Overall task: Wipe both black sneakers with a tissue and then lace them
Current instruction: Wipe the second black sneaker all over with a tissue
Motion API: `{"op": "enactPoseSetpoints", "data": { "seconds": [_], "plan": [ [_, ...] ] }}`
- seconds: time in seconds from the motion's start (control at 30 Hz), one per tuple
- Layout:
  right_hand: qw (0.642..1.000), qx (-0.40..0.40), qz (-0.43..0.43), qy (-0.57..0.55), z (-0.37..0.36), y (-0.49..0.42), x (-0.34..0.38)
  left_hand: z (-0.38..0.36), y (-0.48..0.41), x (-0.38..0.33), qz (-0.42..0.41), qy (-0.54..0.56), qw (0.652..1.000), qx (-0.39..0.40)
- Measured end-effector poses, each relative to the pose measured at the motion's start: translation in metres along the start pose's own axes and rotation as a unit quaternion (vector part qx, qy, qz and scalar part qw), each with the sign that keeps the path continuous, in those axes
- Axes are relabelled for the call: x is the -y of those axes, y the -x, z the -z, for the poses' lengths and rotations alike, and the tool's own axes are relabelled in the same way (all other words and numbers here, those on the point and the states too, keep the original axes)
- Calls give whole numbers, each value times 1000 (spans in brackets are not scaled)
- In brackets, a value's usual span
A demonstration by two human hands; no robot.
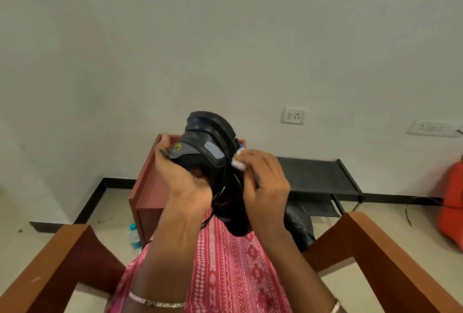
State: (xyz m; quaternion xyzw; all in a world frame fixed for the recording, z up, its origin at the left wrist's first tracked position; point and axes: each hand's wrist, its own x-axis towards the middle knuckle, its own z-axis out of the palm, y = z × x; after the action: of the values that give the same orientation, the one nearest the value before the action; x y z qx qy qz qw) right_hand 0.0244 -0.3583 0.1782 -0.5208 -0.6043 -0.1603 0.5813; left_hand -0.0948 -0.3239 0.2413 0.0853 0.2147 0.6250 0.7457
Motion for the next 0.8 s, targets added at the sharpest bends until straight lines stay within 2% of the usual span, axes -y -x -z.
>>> {"op": "enactPoseSetpoints", "data": {
  "seconds": [0.1, 0.23, 0.43, 0.6, 0.8],
  "plan": [
    [999, -32, 16, -25, -7, -26, 18, -1, 2, 3, 4, 5, 1000, 2],
    [999, -14, 36, -18, -13, -15, 13, 7, -4, -3, -7, 33, 999, 3],
    [998, 37, -57, -1, -9, 43, -11, 23, -21, -9, -13, 47, 999, -6],
    [996, 27, -59, -67, -19, 30, 23, 25, -30, -4, -19, 30, 999, -1],
    [992, 111, -25, -57, -35, 48, 6, 26, -63, -17, -37, 55, 998, 3]
  ]
}}
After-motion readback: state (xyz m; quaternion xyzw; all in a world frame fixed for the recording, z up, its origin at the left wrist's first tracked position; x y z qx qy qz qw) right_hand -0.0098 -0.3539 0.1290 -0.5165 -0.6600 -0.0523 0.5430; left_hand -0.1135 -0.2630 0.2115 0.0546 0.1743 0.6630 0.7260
